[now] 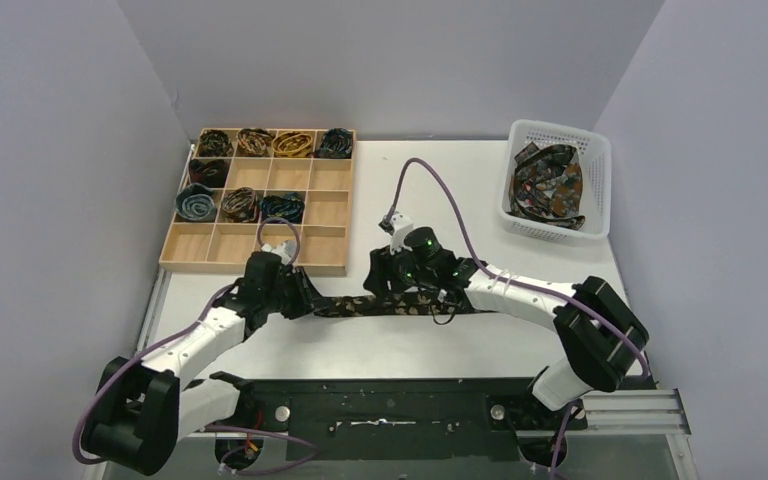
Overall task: Roll the ties
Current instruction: Roll the tie at the center of the board.
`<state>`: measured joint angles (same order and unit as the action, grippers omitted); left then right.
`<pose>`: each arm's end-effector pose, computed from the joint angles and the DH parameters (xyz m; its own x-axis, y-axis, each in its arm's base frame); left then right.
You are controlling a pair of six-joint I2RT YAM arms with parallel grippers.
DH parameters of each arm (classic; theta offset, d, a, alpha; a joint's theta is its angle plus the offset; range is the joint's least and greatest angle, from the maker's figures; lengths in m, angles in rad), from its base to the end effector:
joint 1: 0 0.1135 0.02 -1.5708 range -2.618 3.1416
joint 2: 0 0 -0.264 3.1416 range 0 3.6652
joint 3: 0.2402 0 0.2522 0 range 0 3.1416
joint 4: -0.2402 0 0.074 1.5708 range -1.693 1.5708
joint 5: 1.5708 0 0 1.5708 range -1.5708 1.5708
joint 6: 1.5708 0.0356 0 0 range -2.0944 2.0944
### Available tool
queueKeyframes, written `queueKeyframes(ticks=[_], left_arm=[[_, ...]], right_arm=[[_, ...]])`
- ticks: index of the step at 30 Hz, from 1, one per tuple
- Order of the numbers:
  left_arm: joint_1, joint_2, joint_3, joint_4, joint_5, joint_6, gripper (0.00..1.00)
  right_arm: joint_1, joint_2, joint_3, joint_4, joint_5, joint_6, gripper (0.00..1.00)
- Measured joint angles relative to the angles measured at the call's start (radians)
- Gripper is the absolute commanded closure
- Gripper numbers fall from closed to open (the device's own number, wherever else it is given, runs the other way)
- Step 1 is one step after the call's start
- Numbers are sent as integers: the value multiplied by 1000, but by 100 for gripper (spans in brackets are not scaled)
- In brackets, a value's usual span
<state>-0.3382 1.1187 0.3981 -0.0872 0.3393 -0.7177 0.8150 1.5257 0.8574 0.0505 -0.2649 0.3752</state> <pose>0.1873 -0.0784 0.1567 -0.8621 -0.3542 -0.3624 -0.0492 0.7704 -0.6357 0.2167 0.2435 0.2098 -0.6807 -0.2065 -0.7029 -0.6441 0.6259 0.4398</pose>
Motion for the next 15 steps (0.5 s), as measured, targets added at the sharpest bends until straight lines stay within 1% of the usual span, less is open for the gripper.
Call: queueKeyframes(ticks=[2, 7, 9, 15], left_arm=[[-9, -9, 48, -68, -51, 10, 77], [-60, -8, 147, -216, -179, 35, 77], [-91, -1, 186, -271, -230, 45, 77], [-146, 50, 281, -405, -368, 64, 78]], right_arm=[[-11, 11, 5, 19, -23, 58, 54], [-8, 49, -18, 84, -85, 271, 63], [0, 86, -23, 126, -97, 355, 64], [23, 159, -28, 185, -107, 492, 65]])
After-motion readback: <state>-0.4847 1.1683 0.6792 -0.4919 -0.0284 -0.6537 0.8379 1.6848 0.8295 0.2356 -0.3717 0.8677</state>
